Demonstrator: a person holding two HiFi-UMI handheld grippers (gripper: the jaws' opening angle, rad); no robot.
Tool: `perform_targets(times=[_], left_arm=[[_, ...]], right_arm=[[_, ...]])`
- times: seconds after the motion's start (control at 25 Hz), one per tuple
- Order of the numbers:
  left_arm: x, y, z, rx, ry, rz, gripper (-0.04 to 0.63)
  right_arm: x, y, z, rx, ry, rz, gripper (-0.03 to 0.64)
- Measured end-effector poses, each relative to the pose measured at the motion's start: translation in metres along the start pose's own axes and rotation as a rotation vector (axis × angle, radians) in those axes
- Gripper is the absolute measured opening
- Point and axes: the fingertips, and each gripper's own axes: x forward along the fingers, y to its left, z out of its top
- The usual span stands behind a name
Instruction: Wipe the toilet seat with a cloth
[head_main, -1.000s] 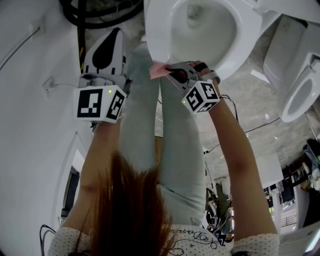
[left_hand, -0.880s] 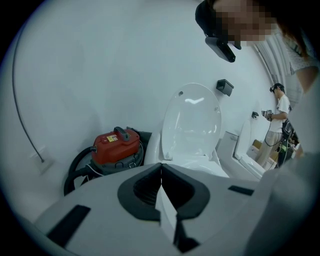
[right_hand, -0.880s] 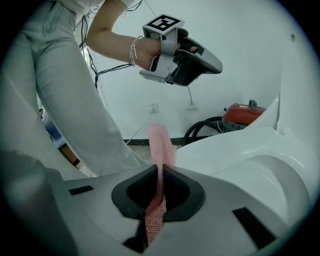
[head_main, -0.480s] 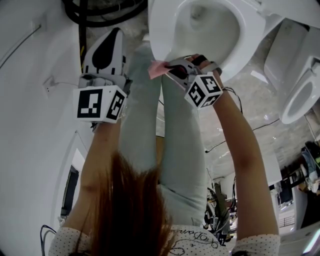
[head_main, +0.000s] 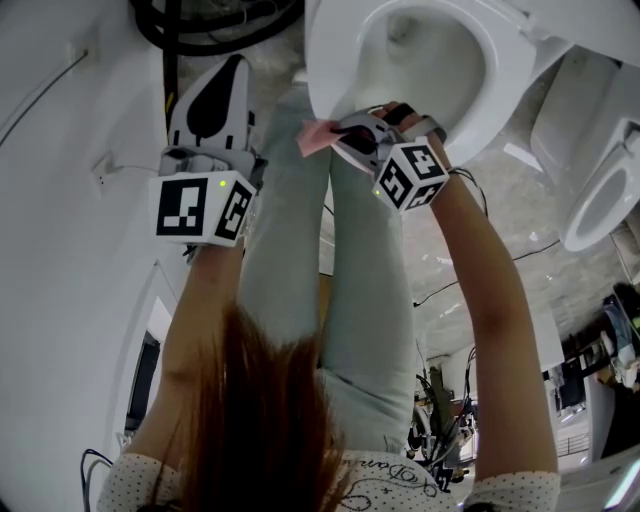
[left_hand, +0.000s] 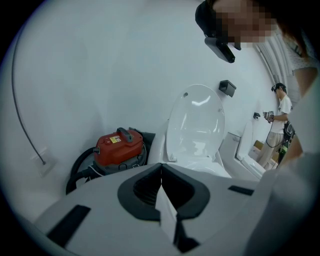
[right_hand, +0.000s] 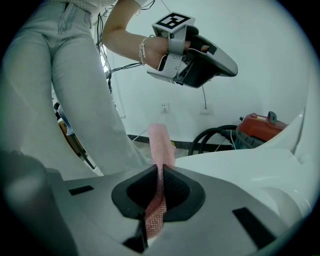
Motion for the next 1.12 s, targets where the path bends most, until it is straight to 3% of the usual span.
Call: perform_targets(times=[1.12], left_arm=[[0.045, 0.014, 0.034, 0.042, 0.018, -0.106, -0.008]], right_arm=[[0.009, -0.062, 0.016, 0.026, 0.022, -0.038, 0.024]])
